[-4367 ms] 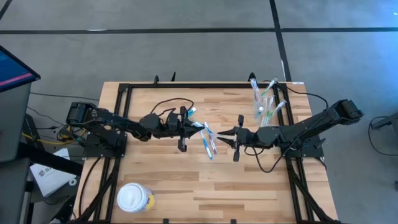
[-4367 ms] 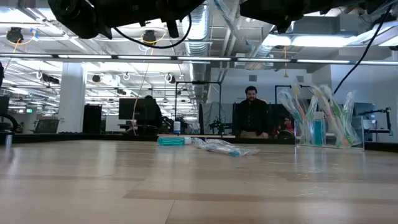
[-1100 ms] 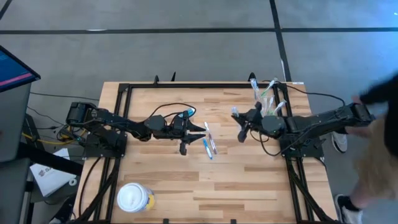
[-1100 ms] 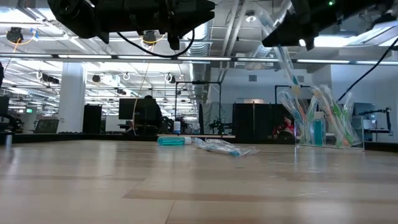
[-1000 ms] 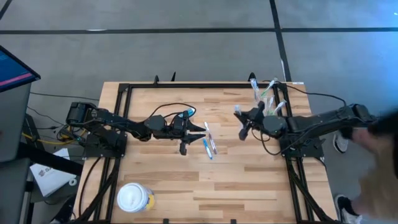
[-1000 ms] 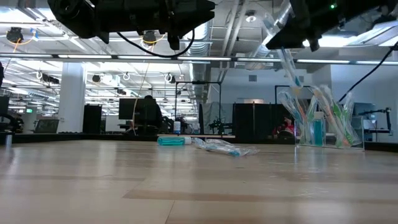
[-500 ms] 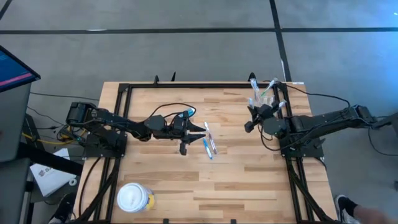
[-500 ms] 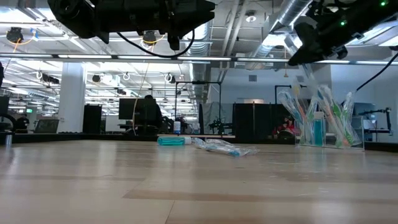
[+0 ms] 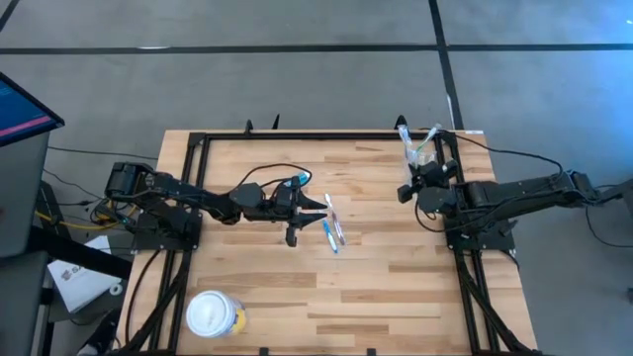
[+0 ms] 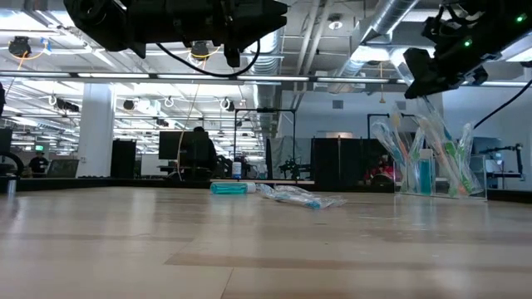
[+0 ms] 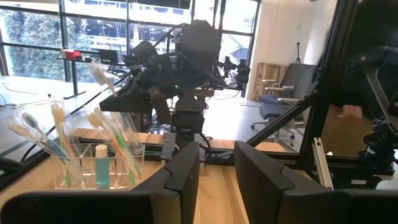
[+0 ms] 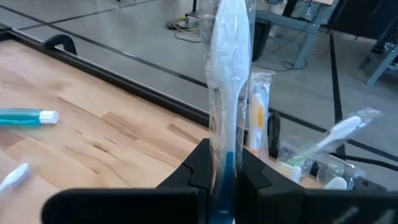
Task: Pick & Place toothbrushing station
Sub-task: Put the blue toothbrush into the transparent organizer
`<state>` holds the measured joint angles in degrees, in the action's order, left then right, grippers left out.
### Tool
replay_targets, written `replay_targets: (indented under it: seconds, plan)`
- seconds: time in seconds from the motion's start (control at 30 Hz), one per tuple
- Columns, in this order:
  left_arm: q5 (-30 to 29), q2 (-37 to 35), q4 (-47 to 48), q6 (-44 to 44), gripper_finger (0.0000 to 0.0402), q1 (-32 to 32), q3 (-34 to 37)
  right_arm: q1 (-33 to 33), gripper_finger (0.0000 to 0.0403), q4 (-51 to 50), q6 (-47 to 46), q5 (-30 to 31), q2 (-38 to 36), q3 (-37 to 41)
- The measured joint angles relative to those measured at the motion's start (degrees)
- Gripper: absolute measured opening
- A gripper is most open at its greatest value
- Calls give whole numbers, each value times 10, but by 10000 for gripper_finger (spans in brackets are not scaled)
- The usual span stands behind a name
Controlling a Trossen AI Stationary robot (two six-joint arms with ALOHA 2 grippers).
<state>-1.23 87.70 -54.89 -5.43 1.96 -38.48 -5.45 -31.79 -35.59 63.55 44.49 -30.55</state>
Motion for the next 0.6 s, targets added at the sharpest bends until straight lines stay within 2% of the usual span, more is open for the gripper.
replay_targets:
  seconds: [0.27, 0.4, 0.47, 0.6]
  plan:
    - [0, 0, 0, 0, 97, 0, 0, 0, 21, 0, 18, -7, -7, 0]
    - [0, 0, 0, 0, 97, 0, 0, 0, 21, 49, 82, -27, -38, 0]
    - [0, 0, 0, 0, 97, -2, 0, 3, 21, 88, 128, -43, -51, 0]
    - [0, 0, 0, 0, 97, -2, 0, 35, 21, 145, 203, -115, -66, 0]
